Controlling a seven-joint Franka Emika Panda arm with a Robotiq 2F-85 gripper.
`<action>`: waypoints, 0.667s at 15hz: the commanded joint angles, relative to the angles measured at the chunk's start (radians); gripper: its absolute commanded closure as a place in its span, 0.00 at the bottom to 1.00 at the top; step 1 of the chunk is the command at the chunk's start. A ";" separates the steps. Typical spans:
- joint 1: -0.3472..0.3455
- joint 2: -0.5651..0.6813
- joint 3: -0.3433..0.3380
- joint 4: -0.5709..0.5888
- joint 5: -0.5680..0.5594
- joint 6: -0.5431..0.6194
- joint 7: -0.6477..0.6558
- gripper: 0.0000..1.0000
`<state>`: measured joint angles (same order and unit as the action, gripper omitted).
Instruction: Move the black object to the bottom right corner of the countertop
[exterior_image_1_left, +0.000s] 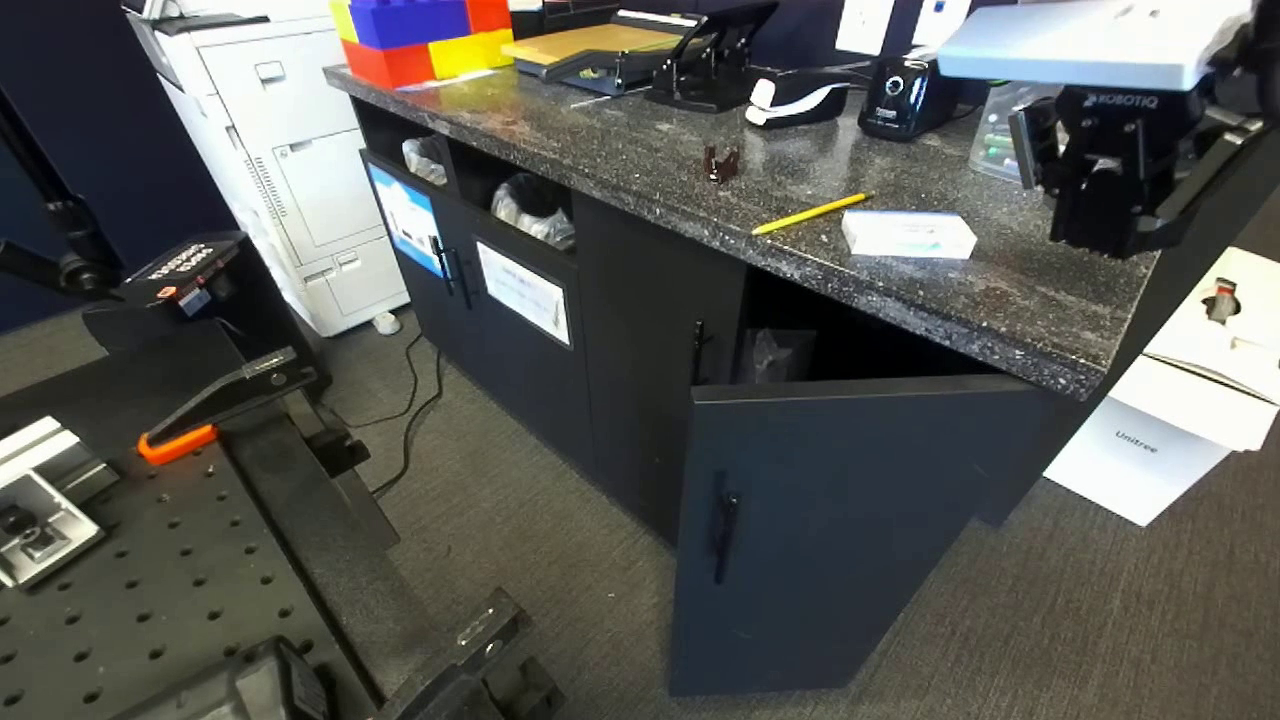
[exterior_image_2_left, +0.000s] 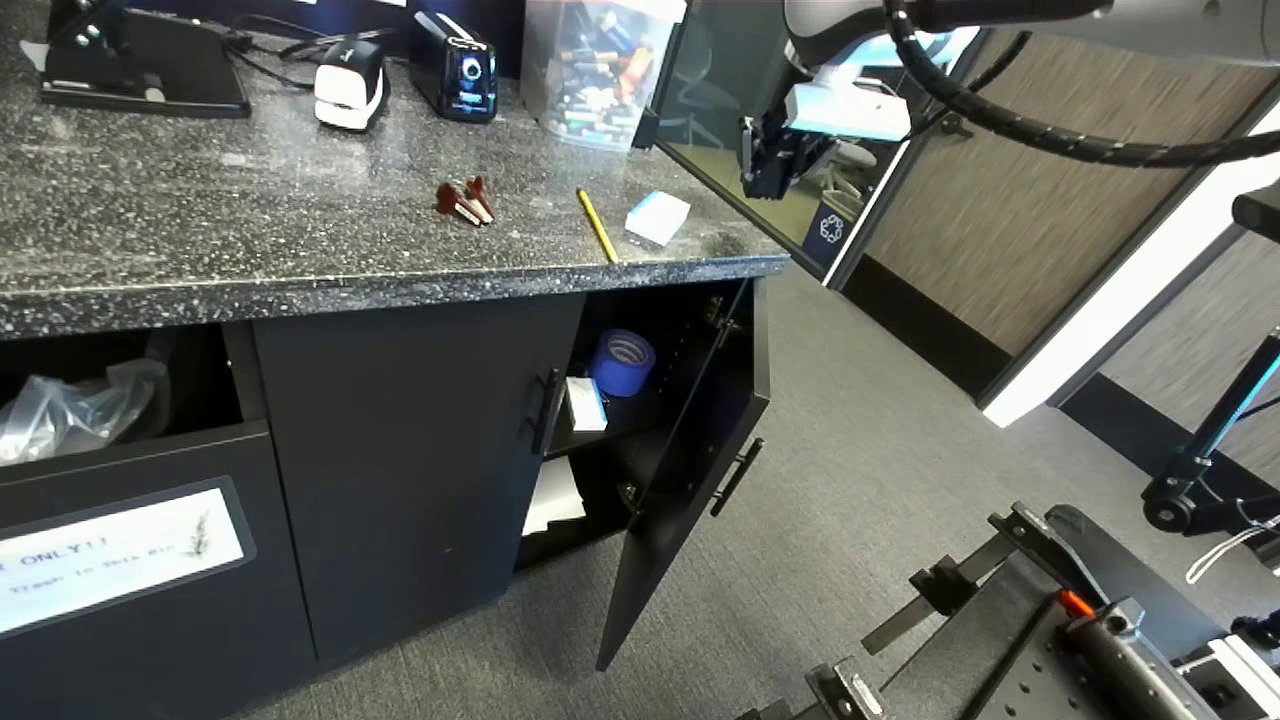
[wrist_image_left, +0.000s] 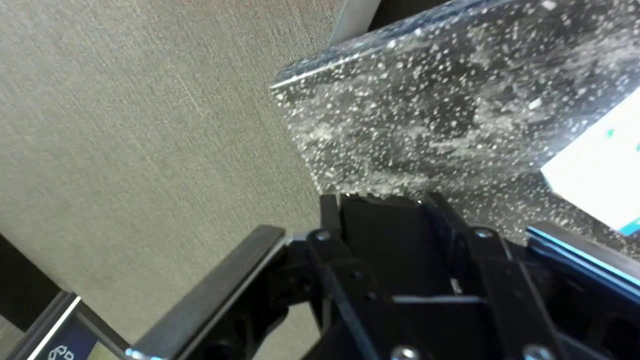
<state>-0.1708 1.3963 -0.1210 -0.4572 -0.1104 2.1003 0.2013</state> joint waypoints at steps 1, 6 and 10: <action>-0.005 0.033 0.033 0.041 0.042 -0.001 -0.036 0.80; -0.009 0.064 0.057 0.037 0.072 0.003 -0.044 0.80; 0.001 0.072 0.058 0.036 0.073 -0.001 -0.035 0.80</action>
<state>-0.1707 1.4536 -0.0745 -0.4561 -0.0646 2.1015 0.1870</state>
